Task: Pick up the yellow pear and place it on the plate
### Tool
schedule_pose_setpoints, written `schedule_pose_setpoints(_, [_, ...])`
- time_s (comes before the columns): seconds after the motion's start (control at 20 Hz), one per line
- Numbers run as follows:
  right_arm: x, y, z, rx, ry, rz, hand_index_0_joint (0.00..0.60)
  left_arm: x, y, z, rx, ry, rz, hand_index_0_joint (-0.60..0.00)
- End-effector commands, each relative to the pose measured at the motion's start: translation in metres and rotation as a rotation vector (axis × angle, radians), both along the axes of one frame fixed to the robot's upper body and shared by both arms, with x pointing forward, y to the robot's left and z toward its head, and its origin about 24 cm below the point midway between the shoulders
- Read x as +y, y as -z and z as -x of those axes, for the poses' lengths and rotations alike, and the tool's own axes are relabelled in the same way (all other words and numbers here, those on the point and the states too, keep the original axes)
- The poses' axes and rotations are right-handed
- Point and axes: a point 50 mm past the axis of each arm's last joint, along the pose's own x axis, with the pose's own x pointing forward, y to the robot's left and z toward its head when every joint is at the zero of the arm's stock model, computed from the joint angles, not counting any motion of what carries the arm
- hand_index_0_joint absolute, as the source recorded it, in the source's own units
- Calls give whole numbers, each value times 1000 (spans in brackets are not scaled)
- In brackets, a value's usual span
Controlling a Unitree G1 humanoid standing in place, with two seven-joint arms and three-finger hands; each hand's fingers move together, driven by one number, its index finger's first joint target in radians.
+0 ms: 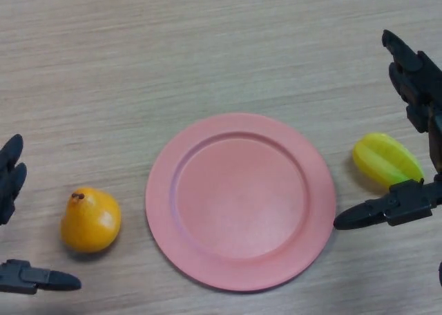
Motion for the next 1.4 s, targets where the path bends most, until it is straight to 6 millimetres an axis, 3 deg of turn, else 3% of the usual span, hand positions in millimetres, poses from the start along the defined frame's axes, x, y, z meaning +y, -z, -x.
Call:
schedule_pose_setpoints(0.05, [0,-31,9,-242,-19,48,0,10,-38,-7,-237,-15,-111,0])
schedule_pose_setpoints(0.5, [-11,-37,17,-265,23,58,0,-12,-17,-26,-234,42,-139,0])
schedule_pose_setpoints(0.55, [-12,-37,17,-264,24,58,0,-13,-17,-27,-236,43,-143,-50])
schedule_pose_setpoints(0.7, [-13,-36,17,-258,25,64,0,-17,-14,-32,-231,58,-152,-449])
schedule_pose_setpoints(0.75, [-13,-36,17,-254,25,68,0,-22,-10,-35,-214,81,-185,-550])
schedule_pose_setpoints(0.8, [-14,-37,18,-254,26,72,0,-28,-3,-37,-207,108,-274,-600])
schedule_pose_setpoints(1.05, [-15,-39,20,-264,40,79,0,-25,2,-37,-181,53,-352,-600])
schedule_pose_setpoints(1.3, [-15,-43,23,-271,45,70,0,-10,-37,-33,-284,-22,-298,-600])
schedule_pose_setpoints(1.4, [-15,-44,25,-281,51,64,0,-13,-55,-31,-319,-12,-288,-600])
